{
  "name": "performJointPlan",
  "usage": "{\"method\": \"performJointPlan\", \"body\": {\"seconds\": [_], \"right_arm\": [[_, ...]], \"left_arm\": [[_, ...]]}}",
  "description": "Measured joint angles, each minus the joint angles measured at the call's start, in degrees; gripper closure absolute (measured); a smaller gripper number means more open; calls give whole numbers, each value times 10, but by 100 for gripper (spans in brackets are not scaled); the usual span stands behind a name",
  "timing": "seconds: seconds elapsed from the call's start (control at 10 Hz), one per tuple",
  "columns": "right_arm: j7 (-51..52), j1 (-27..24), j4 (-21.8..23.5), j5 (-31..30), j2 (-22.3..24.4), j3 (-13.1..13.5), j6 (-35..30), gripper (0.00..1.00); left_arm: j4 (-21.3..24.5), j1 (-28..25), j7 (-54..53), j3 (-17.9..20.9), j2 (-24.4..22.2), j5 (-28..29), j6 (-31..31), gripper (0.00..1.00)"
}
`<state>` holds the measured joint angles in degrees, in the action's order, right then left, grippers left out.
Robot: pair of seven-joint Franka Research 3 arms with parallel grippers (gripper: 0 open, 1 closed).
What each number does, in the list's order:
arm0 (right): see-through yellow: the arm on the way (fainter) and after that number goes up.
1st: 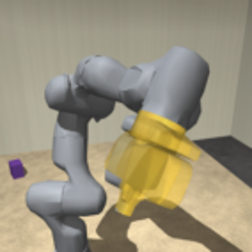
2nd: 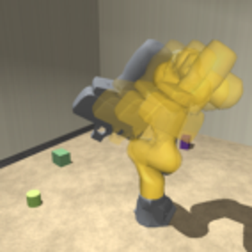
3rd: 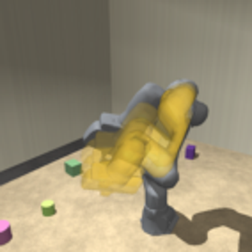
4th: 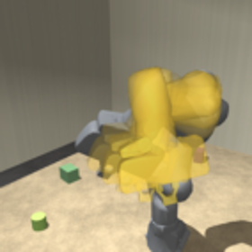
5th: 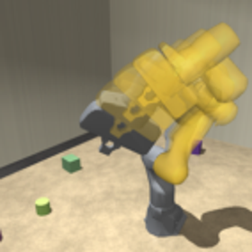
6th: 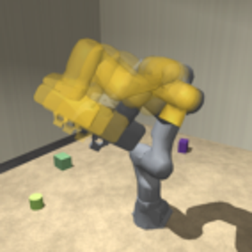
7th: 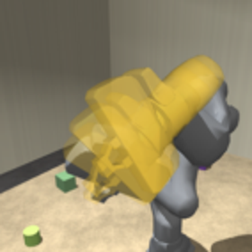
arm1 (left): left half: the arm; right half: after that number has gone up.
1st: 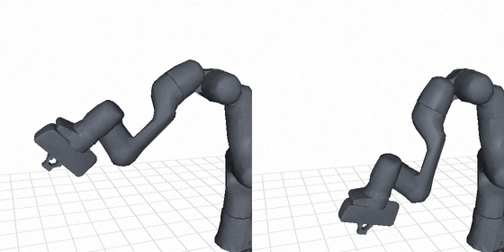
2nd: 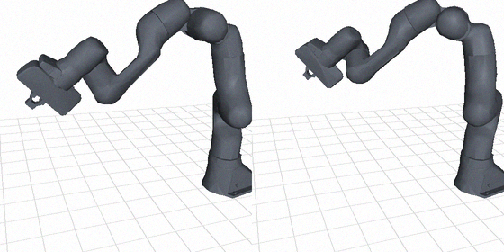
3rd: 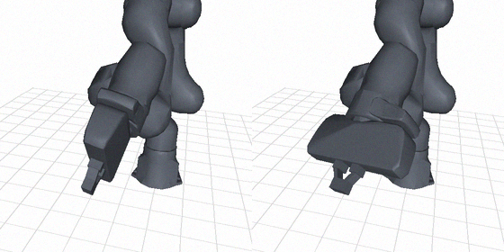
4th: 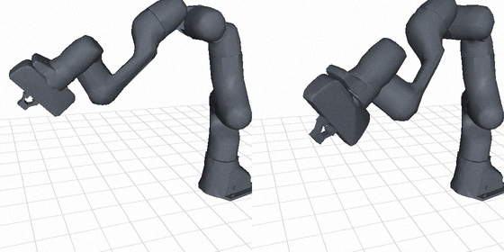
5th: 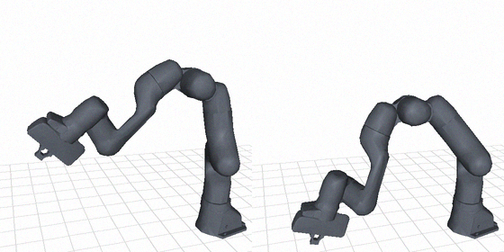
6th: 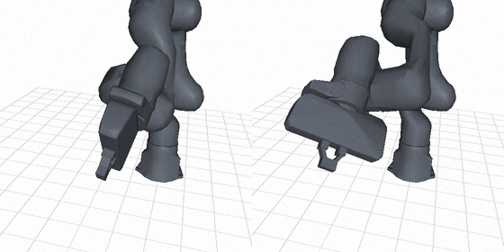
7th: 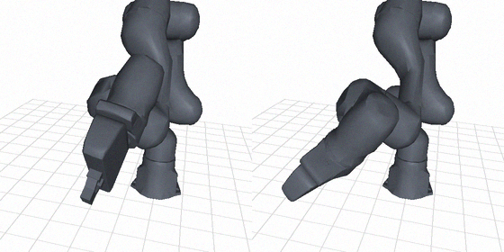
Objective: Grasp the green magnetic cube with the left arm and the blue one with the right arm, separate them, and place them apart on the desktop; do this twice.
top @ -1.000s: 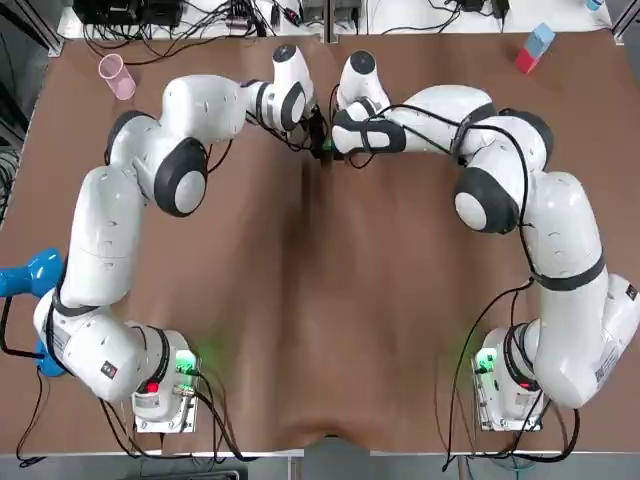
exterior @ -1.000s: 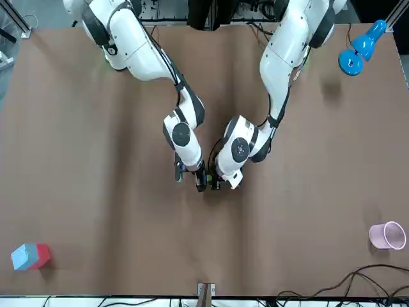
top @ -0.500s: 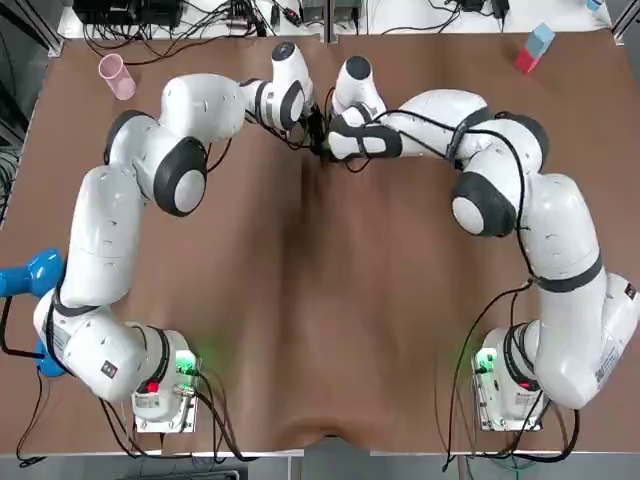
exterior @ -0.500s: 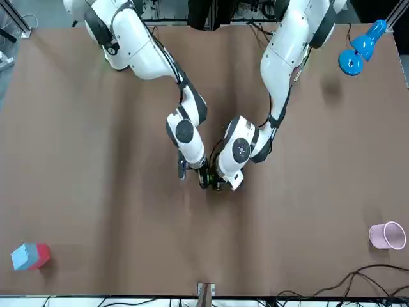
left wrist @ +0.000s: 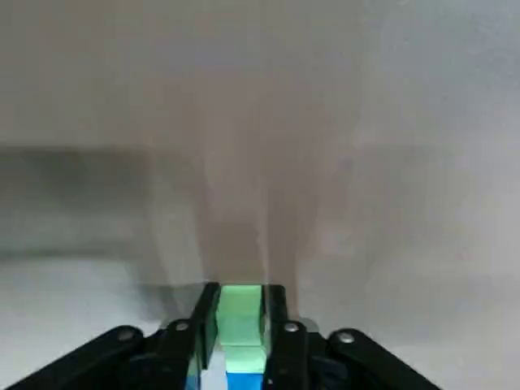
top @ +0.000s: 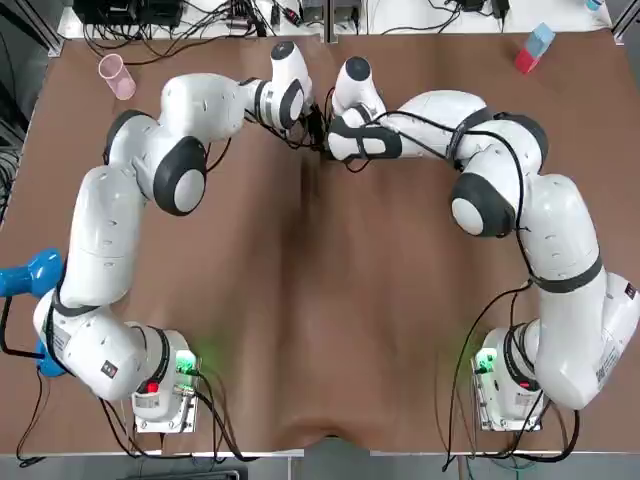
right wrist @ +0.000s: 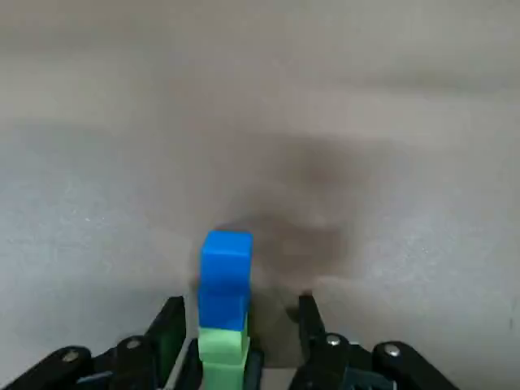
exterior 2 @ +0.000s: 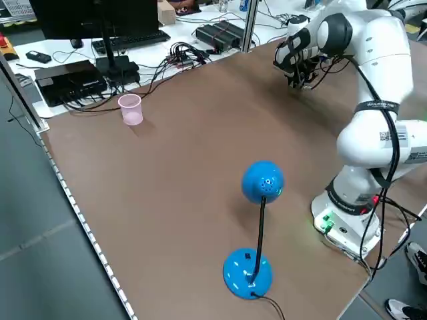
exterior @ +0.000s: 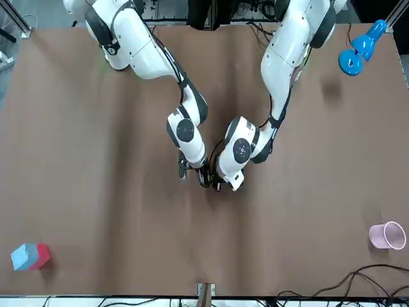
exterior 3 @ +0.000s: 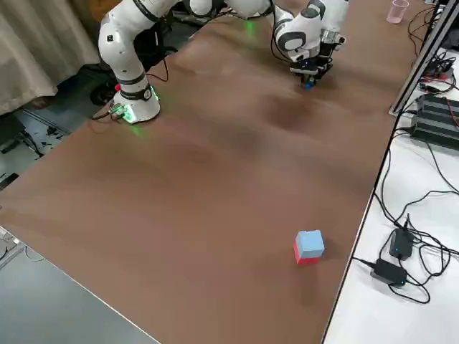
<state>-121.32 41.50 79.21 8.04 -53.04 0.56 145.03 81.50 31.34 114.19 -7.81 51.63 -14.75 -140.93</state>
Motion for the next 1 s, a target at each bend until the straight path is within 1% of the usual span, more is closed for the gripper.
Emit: {"method": "performJointPlan", "body": {"seconds": [0.1, 0.3, 0.4, 0.5, 0.8, 1.0], "right_arm": [[0, 0, 0, 0, 0, 0, 0, 38], [0, 1, -2, -1, 0, 0, 0, 60], [1, 1, -2, -1, 0, 0, 0, 65], [1, 1, -2, -1, 0, 0, 0, 77], [1, 1, -2, -7, 0, 1, 1, 76], [1, 1, -2, -14, 0, 1, 1, 76]], "left_arm": [[0, 0, 0, 0, 0, 0, 0, 76], [0, 0, 0, 0, 0, 0, 0, 77], [0, 0, 0, 0, 0, 0, 0, 77], [0, 0, 0, 0, 0, 0, 0, 77], [0, -1, 0, 1, 0, 0, 1, 77], [0, -12, -5, 4, -4, 0, 18, 77]]}}
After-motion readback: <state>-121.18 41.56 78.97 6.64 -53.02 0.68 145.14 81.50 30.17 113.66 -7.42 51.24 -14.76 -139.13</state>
